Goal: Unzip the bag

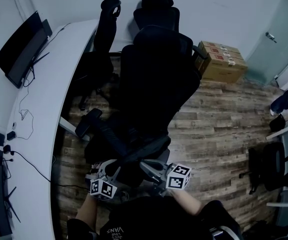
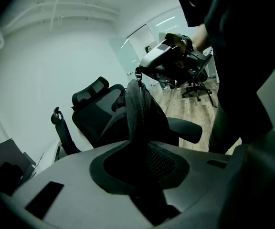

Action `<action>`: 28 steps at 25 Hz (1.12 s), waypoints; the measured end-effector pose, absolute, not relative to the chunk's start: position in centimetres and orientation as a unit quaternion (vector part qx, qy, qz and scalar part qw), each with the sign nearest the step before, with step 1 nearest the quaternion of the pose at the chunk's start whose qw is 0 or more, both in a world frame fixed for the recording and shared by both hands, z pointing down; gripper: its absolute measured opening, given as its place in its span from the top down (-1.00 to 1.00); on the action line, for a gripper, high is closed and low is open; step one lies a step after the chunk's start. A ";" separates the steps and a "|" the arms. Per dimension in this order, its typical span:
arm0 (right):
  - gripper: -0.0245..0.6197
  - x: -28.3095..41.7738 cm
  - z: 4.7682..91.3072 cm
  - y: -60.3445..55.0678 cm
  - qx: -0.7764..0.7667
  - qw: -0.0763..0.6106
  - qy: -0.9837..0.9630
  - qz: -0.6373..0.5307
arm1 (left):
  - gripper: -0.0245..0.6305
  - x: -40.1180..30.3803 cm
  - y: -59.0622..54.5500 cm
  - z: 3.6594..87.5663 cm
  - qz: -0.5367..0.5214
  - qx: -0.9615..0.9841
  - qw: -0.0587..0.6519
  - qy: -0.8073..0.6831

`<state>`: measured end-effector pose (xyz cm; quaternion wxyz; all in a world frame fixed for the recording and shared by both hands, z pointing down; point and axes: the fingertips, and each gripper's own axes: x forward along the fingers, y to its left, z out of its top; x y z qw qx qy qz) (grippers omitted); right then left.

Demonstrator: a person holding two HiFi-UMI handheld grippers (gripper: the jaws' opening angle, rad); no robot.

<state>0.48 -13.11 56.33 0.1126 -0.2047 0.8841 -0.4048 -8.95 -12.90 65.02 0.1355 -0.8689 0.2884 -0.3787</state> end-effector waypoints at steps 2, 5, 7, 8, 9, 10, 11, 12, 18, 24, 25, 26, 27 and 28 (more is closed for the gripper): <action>0.78 1.4 56.2 -13.7 -0.207 0.121 0.881 -0.409 | 0.61 -8.8 -13.1 65.0 -0.382 -0.865 0.132 0.298; 0.78 3.0 56.1 -14.8 -0.214 0.128 0.877 -0.411 | 0.62 -8.6 -13.2 64.9 -0.384 -0.861 0.126 0.309; 0.78 3.9 56.1 -15.4 -0.215 0.127 0.877 -0.410 | 0.62 -8.4 -13.3 64.9 -0.385 -0.858 0.122 0.317; 0.78 4.3 56.1 -15.6 -0.216 0.127 0.877 -0.411 | 0.62 -8.3 -13.3 64.9 -0.386 -0.857 0.121 0.321; 0.78 4.7 56.2 -15.8 -0.218 0.130 0.875 -0.412 | 0.62 -8.3 -13.3 64.9 -0.386 -0.855 0.119 0.325; 0.78 5.1 56.2 -16.1 -0.220 0.134 0.873 -0.415 | 0.62 -8.2 -13.4 64.9 -0.387 -0.853 0.117 0.329; 0.78 5.5 56.2 -16.3 -0.223 0.138 0.870 -0.417 | 0.62 -8.3 -13.4 64.9 -0.388 -0.852 0.116 0.332; 0.78 5.9 56.2 -16.6 -0.225 0.142 0.868 -0.418 | 0.62 -8.4 -13.4 64.9 -0.389 -0.850 0.115 0.335; 0.78 8.4 56.2 -18.4 -0.237 0.154 0.862 -0.420 | 0.63 -8.2 -13.6 64.9 -0.393 -0.843 0.107 0.353; 0.78 10.4 56.5 -19.9 -0.252 0.165 0.853 -0.426 | 0.63 -8.3 -13.8 65.5 -0.400 -0.835 0.098 0.365; 0.78 10.8 56.6 -20.2 -0.256 0.169 0.850 -0.428 | 0.63 -8.3 -13.9 65.5 -0.402 -0.833 0.098 0.367; 0.78 11.3 56.7 -20.5 -0.260 0.172 0.848 -0.429 | 0.63 -8.2 -13.9 65.5 -0.403 -0.833 0.097 0.367; 0.78 11.8 56.8 -20.9 -0.265 0.175 0.846 -0.429 | 0.63 -8.1 -14.0 65.4 -0.401 -0.833 0.096 0.368; 0.78 12.3 56.9 -21.3 -0.269 0.177 0.844 -0.430 | 0.63 -8.0 -14.0 65.3 -0.400 -0.833 0.096 0.370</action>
